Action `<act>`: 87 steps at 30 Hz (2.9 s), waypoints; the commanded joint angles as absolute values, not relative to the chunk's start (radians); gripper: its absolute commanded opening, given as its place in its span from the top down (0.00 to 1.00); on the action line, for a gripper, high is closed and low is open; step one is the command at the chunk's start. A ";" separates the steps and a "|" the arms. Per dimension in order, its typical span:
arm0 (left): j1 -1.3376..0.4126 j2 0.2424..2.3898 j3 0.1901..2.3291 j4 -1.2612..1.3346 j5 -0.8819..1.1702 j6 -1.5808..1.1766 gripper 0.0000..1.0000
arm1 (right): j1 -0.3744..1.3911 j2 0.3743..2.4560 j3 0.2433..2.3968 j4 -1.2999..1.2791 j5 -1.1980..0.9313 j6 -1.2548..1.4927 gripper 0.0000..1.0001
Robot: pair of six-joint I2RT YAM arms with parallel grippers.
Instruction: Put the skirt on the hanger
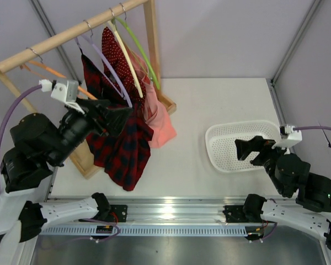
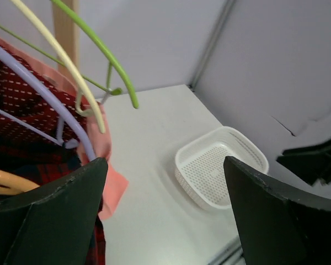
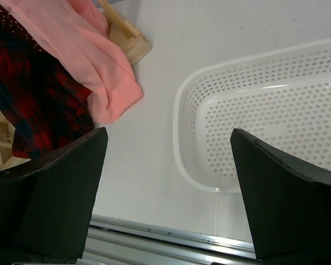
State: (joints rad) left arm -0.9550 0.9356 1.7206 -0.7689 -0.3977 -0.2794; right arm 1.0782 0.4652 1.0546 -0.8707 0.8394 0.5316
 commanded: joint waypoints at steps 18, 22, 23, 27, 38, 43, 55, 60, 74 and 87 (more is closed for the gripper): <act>-1.424 0.953 1.086 -0.703 -0.836 -0.658 0.09 | 0.344 0.926 1.049 -0.429 -0.046 0.468 0.01; -1.323 0.954 0.999 -0.870 -0.859 -0.935 0.10 | 0.345 0.916 1.072 -0.437 -0.015 0.413 0.01; -1.280 0.960 0.932 -0.870 -0.827 -0.942 0.11 | 0.345 0.911 1.065 -0.437 -0.014 0.413 0.01; -1.172 0.974 0.862 -0.805 -0.791 -0.913 0.14 | 0.345 0.874 0.997 -0.426 -0.022 0.420 0.01; -0.948 1.144 0.839 -0.876 -0.908 -0.902 0.13 | 0.347 0.788 0.910 -0.471 -0.009 0.434 0.00; -0.861 1.163 0.812 -0.778 -0.919 -0.833 0.45 | 0.345 0.792 0.894 -0.471 0.000 0.430 0.01; -0.509 1.115 0.860 -0.453 -0.876 -0.486 0.62 | 0.344 0.831 0.879 -0.413 -0.029 0.456 0.01; -0.477 1.117 0.876 -0.408 -0.776 -0.422 0.58 | 0.345 0.839 0.874 -0.400 -0.035 0.456 0.01; -0.961 0.844 0.885 -0.667 -0.650 -0.494 0.05 | 0.319 0.904 0.997 -0.494 0.046 0.442 0.01; -1.140 0.715 0.775 -0.387 -0.532 -0.432 0.00 | 0.319 0.620 0.870 -0.474 0.080 0.437 0.01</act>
State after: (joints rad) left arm -1.1484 0.7349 0.7815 -0.4961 -0.5205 -0.4347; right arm 0.3229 0.6746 0.9138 -0.4843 0.0616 0.4431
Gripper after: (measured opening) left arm 0.994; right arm 0.993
